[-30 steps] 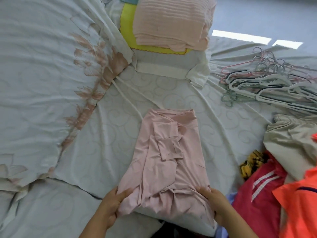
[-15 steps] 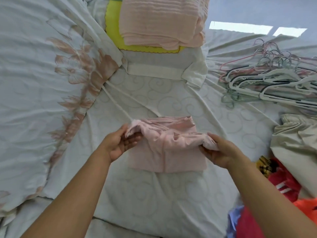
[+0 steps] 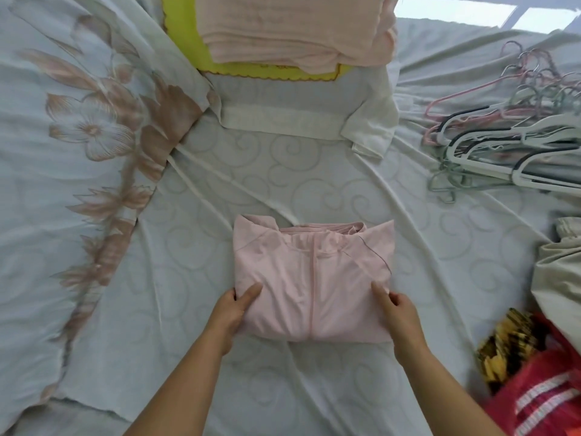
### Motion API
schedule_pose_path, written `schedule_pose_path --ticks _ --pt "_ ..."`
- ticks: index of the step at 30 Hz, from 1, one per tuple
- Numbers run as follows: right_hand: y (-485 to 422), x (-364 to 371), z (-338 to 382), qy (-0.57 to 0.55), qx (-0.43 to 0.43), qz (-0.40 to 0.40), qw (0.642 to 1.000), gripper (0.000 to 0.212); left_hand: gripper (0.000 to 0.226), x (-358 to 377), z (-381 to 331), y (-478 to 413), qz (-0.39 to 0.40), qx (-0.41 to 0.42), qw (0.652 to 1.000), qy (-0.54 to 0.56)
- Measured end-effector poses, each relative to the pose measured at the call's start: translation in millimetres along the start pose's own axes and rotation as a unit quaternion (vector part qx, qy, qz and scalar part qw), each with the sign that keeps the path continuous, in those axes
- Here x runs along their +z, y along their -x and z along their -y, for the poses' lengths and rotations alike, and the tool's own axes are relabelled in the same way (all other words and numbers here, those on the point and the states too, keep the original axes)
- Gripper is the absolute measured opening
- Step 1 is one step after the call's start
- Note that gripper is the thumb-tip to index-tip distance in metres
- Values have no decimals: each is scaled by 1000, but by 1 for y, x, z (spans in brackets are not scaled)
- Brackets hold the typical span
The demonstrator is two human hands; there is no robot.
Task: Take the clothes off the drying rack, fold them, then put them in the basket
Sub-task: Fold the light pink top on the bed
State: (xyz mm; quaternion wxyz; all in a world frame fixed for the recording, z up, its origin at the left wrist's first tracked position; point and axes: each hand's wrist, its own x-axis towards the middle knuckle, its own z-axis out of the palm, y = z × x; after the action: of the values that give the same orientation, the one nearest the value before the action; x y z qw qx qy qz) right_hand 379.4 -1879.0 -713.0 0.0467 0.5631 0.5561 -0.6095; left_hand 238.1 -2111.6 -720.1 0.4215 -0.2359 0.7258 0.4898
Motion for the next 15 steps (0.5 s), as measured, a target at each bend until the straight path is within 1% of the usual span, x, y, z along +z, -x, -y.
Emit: schedule_pose_path --ticks 1,2,3,4,5,6,8,9,10,12,13,15 --pt "0 1 3 -1 9 11 1000 32 57 -1 -3 -1 13 -13 1000 14" --pt "-1 1 5 -5 26 23 999 28 53 -1 -7 -1 33 -25 999 28" --pt "-4 0 5 -14 47 34 998 29 45 -1 -12 -2 52 -32 997 36" --pt "-6 0 6 -24 68 41 997 35 38 -1 -16 -1 68 -29 996 40" --pt "-8 -1 5 -39 88 47 994 42 35 0 -20 0 83 -21 995 47" --pt "-9 -1 5 -60 106 55 991 51 40 1 -22 0 98 -9 994 54" --pt "-8 1 0 -86 119 77 986 70 60 0 -23 2 114 12 992 50" --pt "-7 2 -3 -101 114 88 984 73 67 -1 -22 2 107 28 993 38" --pt "-4 4 -6 -120 106 99 982 67 70 -3 -21 1 90 55 994 19" --pt "6 10 -11 -153 97 120 976 44 75 -9 -19 -1 47 110 992 -36" --pt "11 13 -13 -166 96 130 973 37 78 -13 -19 -1 30 128 990 -60" --pt "22 19 -19 -182 85 129 971 26 74 -17 -20 0 8 147 985 -94"
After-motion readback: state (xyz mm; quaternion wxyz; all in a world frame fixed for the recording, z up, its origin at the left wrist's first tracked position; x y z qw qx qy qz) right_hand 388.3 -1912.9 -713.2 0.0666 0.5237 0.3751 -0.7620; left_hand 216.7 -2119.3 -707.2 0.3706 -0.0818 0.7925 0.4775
